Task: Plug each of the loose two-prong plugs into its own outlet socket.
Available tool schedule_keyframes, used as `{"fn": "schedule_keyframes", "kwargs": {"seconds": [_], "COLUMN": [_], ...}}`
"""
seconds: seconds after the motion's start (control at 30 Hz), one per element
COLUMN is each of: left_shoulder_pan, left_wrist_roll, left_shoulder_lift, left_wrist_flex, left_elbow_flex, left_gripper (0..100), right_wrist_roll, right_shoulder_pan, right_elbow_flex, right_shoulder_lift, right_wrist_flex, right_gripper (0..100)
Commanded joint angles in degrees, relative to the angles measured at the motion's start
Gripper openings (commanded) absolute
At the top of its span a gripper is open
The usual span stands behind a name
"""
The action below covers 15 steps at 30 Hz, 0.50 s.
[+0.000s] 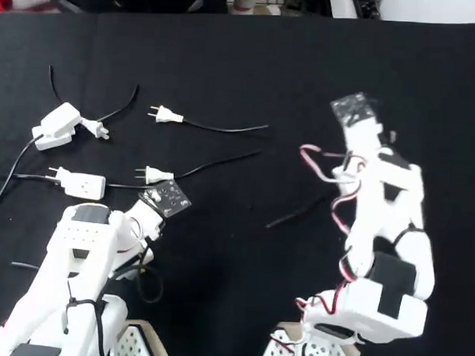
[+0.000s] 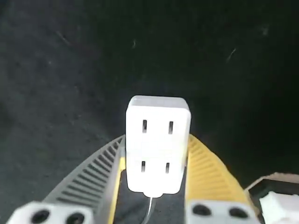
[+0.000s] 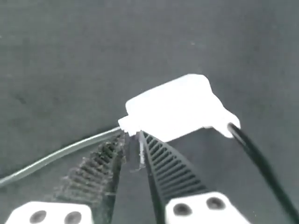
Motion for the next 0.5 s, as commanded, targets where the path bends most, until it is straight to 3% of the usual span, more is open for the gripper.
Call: {"fn": "schedule_keyframes", "kwargs": {"seconds": [0.0, 0.33, 0.47], "left_shoulder_pan": [0.2, 2.8, 7.3], "left_wrist_roll": [-0.4, 1.1, 4.2], "left_shoulder_lift": [-1.2, -1.3, -1.3], "left_wrist_flex": [-1.0, 4.3, 4.7], "left_elbow_flex": [0.0, -4.4, -4.1], "left_gripper": [14, 14, 17], "right_wrist_roll": [0.4, -2.4, -5.7], "right_shoulder_pan": [1.0, -11.1, -17.6], "right_elbow_flex": [-6.6, -8.2, -8.2], "right_shoulder_lift": [0.0, -12.2, -17.3], "right_wrist_flex": [6.6, 23.4, 27.4], "right_gripper": [4.5, 4.7, 4.7]}}
